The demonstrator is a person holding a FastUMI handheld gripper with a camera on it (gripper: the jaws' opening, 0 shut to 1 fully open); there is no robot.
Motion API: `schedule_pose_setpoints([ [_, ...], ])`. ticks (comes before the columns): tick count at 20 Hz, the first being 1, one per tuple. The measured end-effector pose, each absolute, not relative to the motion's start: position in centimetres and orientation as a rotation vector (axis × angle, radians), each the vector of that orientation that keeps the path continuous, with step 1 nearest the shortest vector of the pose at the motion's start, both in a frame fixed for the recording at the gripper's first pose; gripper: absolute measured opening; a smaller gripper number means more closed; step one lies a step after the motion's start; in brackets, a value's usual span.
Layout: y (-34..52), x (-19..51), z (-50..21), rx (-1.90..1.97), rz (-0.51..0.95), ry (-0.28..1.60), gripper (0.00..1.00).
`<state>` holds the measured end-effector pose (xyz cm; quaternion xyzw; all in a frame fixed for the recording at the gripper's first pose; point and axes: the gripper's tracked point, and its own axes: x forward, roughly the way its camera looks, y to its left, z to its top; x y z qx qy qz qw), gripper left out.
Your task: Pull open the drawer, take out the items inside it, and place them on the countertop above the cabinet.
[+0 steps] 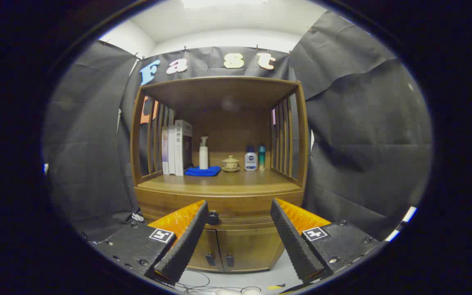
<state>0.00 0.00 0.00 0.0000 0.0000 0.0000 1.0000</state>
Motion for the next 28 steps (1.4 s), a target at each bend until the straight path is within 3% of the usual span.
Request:
schedule_pose_setpoints([
  [14, 1.0, 0.0, 0.7, -0.022, 0.03, -0.009, 0.99],
  [28, 6.0, 9.6, -5.0, -0.012, 0.104, 0.02, 0.99],
])
